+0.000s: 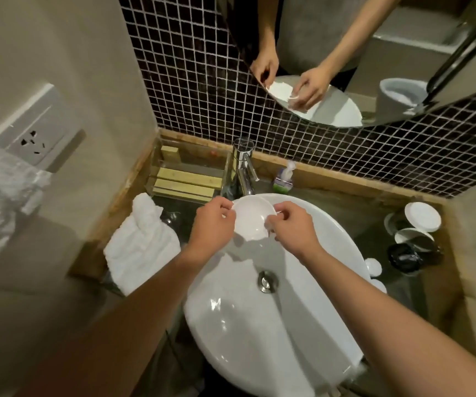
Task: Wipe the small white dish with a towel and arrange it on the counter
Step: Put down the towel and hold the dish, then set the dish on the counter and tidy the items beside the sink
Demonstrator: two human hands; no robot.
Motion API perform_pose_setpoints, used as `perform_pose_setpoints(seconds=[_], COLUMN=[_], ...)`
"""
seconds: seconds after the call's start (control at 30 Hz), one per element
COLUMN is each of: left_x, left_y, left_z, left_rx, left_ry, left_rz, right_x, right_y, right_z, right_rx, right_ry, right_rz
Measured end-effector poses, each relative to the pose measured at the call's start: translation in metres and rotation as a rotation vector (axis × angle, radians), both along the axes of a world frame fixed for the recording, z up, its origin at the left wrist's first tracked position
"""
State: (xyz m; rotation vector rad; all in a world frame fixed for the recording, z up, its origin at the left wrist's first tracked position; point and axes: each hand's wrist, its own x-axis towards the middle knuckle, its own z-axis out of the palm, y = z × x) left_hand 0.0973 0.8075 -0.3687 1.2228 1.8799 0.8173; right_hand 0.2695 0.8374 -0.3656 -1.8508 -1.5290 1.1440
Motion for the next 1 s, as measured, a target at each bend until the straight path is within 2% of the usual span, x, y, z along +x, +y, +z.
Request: perform_pose_setpoints(seconds=[0.13, 0.2, 0.27, 0.37, 0.43, 0.57, 0.67, 0.8, 0.9, 1.0], left_x=[0.017, 0.028, 0.042, 0.069, 0.09, 0.131, 0.16, 0.193, 0.211, 0.23], left_y=[0.006, 0.007, 0.007, 0.013, 0.022, 0.04, 0.046, 0.057, 0.068, 0.077], left_z=[0.006, 0.005, 0.006, 0.01, 0.011, 0.01, 0.01, 0.008, 0.002, -0.003], left_rx=[-0.147, -0.161, -0.079, 0.096, 0.126, 0.142, 0.156, 0.055, -0.011, -0.049], left_ry=[-0.036, 0.09, 0.222, 0.288, 0.333, 0.4, 0.349, 0.188, 0.092, 0.041], left_rz=[-0.119, -0.258, -0.355, -0.519, -0.653, -0.729, -0.713, -0.518, -0.377, -0.328], right_x=[0.023, 0.035, 0.048, 0.063, 0.076, 0.107, 0.137, 0.18, 0.206, 0.221], right_y=[-0.003, -0.005, -0.007, -0.014, -0.018, -0.021, -0.018, -0.014, -0.007, 0.005], right_z=[-0.002, -0.003, -0.002, 0.006, 0.012, 0.021, 0.022, 0.017, 0.009, 0.0], right_rx=[-0.031, -0.009, 0.026, 0.046, 0.036, 0.051, 0.085, 0.045, -0.04, -0.058], right_ry=[0.033, -0.034, -0.129, -0.242, -0.292, -0.306, -0.262, -0.175, -0.082, -0.028], right_rz=[-0.066, -0.053, -0.019, 0.043, 0.094, 0.069, -0.087, -0.322, -0.406, -0.428])
